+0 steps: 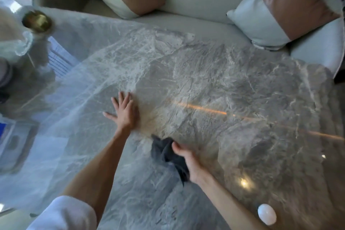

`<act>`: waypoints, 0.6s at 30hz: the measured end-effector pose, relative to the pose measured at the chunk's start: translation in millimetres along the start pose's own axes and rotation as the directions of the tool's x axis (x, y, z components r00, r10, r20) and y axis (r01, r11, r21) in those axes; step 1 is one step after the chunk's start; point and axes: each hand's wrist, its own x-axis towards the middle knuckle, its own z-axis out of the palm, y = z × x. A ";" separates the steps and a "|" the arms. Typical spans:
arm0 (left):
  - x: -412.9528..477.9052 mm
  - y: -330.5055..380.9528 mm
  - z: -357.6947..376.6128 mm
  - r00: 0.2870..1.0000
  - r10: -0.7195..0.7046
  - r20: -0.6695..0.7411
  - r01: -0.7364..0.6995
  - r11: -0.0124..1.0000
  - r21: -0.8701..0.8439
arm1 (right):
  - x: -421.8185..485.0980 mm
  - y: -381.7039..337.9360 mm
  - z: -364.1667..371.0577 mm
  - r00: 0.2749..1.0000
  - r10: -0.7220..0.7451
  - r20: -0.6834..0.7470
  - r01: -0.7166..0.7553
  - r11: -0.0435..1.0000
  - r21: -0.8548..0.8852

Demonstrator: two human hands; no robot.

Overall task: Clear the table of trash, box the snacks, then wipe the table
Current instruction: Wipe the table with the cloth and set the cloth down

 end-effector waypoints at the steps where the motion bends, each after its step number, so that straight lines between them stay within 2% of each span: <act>1: -1.9 5.1 -12.5 0.999 -0.046 0.024 0.049 0.983 -0.177 | 2.2 -13.5 -2.0 1.000 0.023 -0.015 -0.022 0.995 0.094; 3: -16.7 18.6 -38.8 0.991 -0.083 0.109 0.124 0.881 -0.456 | 3.6 -43.1 2.3 1.000 0.005 0.013 -0.007 0.977 0.215; 6: -58.6 40.8 -63.2 0.943 -0.006 0.333 0.219 0.764 -0.607 | 6.1 -80.0 19.3 0.996 -0.047 0.071 0.027 0.964 0.264; 8: -83.7 54.3 -67.4 0.883 0.036 0.468 0.296 0.732 -0.614 | 9.4 -95.9 33.3 0.993 -0.054 0.105 0.024 0.962 0.271; 10: -96.0 64.1 -69.3 0.844 0.039 0.535 0.354 0.710 -0.609 | 13.6 -105.3 48.4 0.991 -0.048 0.127 0.014 0.966 0.258; 15: -81.7 72.1 -98.9 0.800 0.019 0.600 0.427 0.684 -0.591 | 19.7 -124.1 76.7 0.993 -0.013 0.114 -0.001 0.992 0.130; 18: -65.2 70.0 -115.6 0.816 -0.020 0.578 0.434 0.682 -0.589 | 23.3 -134.2 90.0 0.995 -0.077 0.071 0.074 0.996 0.042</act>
